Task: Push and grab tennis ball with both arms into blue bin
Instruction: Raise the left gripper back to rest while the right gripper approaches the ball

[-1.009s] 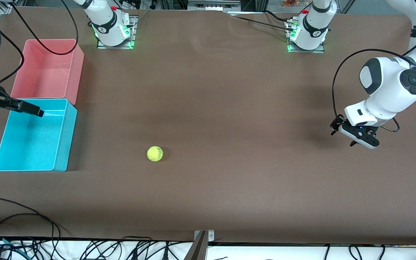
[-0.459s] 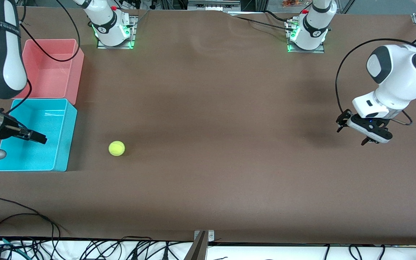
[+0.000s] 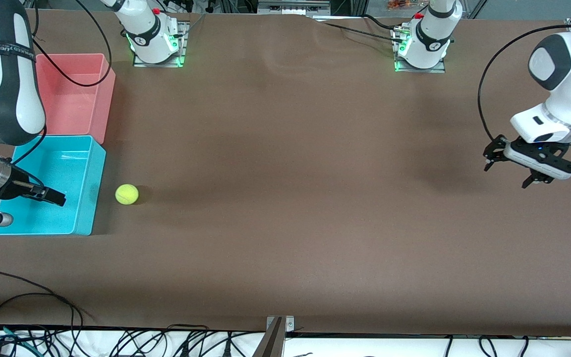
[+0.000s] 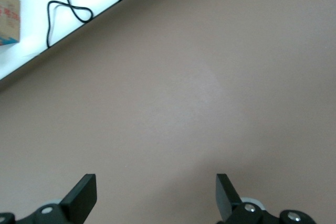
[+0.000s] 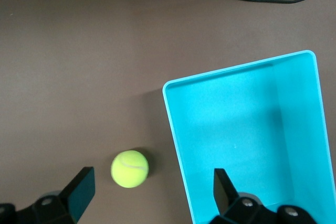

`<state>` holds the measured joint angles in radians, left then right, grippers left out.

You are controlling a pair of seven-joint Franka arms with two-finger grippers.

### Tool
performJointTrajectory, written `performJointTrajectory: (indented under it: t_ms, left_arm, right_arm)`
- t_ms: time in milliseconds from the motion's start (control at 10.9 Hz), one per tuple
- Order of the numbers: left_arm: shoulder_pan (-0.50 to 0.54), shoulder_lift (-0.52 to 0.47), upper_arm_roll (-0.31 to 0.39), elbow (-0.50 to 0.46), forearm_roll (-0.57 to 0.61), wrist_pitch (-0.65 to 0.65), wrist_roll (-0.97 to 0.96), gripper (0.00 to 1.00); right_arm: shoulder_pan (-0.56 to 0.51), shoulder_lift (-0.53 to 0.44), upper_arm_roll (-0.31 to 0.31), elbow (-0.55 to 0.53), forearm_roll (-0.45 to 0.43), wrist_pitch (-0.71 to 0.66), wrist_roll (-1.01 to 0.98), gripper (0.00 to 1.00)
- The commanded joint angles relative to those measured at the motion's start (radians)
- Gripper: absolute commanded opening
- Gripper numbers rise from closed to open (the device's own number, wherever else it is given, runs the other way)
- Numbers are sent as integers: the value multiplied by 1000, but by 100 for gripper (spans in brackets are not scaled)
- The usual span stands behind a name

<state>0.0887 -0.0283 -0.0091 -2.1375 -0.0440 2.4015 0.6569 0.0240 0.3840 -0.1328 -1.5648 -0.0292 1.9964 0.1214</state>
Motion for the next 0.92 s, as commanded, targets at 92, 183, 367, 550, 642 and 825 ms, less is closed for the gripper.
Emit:
performJointTrajectory:
  t_ms: [92,183,367,550,642,825]
  left_arm:
    - [8,-58,14,10,22,-98,-83,100]
    - [8,-67,11,45,95,-170,-145,100]
    - [5,-79,-3,147,151,-337,-233,100]
    - [3,-78,-20,246,153,-474,-237,100]
    - [3,-76,-26,298,153,-551,-237,100]
    - [-4,-78,-31,372,154,-694,-272,100]
  right_arm:
    - [-1,29,1,23,-41,22,4,100]
    - [-2,35,1,23,-41,27,3,100]
    - [-3,36,1,23,-43,27,3,100]
    - [-3,36,1,23,-44,27,3,100]
    - [-3,36,1,23,-44,27,4,100]
    - [-1,39,1,25,-44,27,4,100]
